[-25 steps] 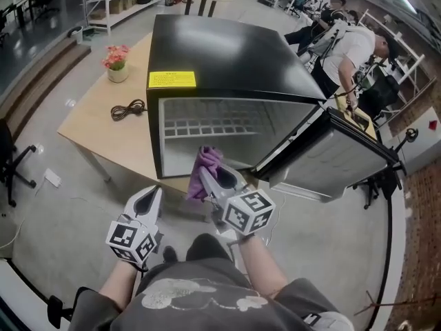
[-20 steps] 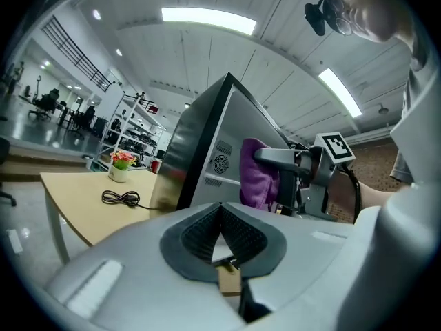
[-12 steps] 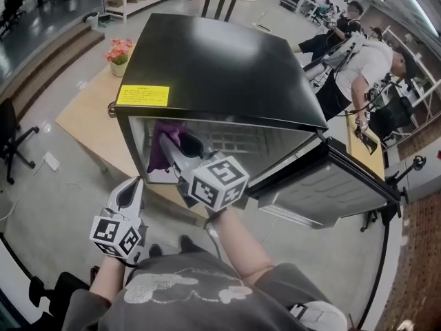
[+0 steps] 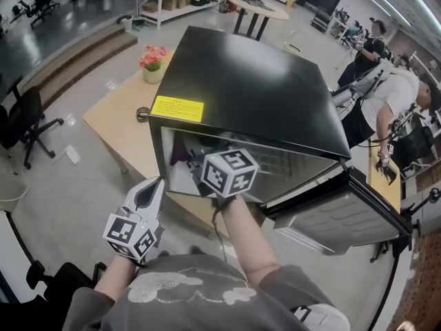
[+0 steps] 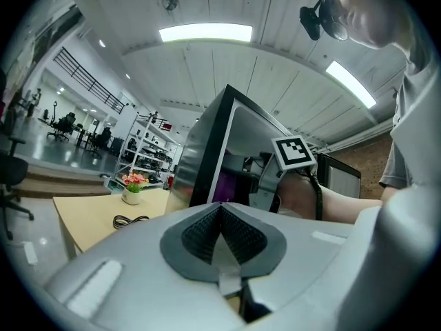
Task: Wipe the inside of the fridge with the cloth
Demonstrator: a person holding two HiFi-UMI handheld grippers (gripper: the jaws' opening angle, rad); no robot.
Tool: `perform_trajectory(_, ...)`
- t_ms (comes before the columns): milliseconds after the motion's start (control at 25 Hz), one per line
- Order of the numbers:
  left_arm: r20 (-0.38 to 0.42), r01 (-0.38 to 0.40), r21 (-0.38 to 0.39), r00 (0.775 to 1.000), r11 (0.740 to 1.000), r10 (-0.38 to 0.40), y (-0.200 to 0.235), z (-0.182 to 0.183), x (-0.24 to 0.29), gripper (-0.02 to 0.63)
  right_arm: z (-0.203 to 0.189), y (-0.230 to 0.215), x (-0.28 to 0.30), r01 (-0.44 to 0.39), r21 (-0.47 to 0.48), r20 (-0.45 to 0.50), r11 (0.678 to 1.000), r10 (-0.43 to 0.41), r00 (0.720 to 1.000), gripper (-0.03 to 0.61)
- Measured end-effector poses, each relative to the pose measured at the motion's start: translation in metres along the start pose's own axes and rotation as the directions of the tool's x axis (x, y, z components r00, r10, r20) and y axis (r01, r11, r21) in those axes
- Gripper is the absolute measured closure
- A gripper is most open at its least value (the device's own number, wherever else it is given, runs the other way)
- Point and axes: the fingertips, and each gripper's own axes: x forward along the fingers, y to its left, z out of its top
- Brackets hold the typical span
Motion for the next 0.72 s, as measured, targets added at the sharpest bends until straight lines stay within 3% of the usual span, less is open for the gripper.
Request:
perform_trajectory(280, -0.017, 0.035, 0.008, 0.999, 0.999, -0.035, 0.001, 0.003, -0.003, 0.595, -0.013, -0.011, 0.011, 0.101, -0.131, -0.069, 0.986, -0.111, 0.991, 0.491)
perform_trajectory(600, -0.025, 0.052, 0.001, 0.998, 0.999, -0.052, 0.010, 0.004, -0.010, 0.595, -0.037, -0.019, 0.020, 0.127, -0.368, -0.282, 0.921, -0.240, 0.929, 0.491)
perform_trajectory(720, -0.028, 0.052, -0.008, 0.998, 0.999, -0.052, 0.014, 0.004, -0.012, 0.595, -0.034, -0.019, 0.017, 0.136, -0.371, -0.281, 0.919, -0.250, 0.926, 0.491)
